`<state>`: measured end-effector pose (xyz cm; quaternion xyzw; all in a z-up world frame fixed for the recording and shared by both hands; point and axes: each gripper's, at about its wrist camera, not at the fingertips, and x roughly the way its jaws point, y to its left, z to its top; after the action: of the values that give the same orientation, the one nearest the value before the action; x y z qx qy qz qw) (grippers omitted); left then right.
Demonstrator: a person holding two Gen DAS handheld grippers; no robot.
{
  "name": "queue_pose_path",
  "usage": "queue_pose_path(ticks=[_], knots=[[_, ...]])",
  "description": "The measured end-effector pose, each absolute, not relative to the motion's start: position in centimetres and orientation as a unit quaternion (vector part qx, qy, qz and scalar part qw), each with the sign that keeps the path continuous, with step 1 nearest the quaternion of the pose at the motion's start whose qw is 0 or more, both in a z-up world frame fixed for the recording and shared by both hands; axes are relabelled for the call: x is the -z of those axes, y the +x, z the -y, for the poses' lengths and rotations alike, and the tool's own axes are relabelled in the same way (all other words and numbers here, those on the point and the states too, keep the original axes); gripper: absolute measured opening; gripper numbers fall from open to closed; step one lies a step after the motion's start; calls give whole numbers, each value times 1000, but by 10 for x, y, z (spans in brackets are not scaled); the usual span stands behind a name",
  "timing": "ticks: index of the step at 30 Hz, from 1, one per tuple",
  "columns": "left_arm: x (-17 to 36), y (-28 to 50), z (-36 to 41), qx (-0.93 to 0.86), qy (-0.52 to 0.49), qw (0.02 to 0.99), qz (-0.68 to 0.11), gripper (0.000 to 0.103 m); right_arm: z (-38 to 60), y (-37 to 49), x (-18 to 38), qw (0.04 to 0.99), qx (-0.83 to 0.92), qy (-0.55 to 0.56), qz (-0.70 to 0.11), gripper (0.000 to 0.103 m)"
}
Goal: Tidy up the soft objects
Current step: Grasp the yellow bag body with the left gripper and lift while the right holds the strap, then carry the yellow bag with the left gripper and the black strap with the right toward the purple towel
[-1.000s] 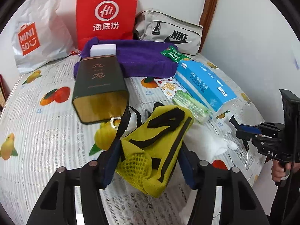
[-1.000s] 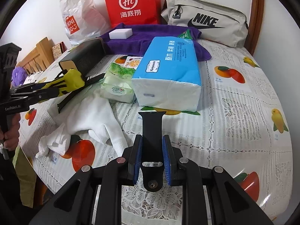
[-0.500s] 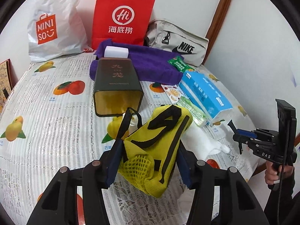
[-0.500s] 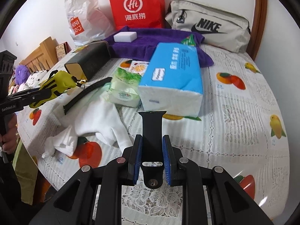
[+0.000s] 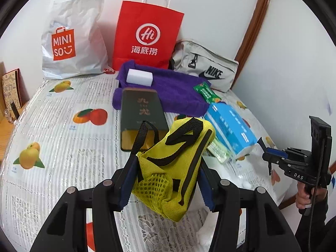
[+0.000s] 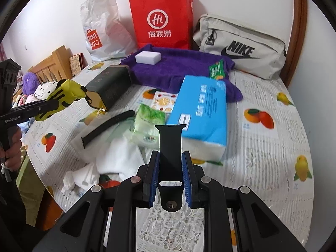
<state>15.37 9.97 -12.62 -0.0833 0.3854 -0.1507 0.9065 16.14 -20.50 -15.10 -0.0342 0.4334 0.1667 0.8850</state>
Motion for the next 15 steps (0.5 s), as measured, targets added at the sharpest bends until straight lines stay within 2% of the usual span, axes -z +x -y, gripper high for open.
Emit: queue_pose_path(ticks=[15], knots=[[101,217,-109,124,-85,909,-389,52,214,234,122,894,-161,-8,-418,21]])
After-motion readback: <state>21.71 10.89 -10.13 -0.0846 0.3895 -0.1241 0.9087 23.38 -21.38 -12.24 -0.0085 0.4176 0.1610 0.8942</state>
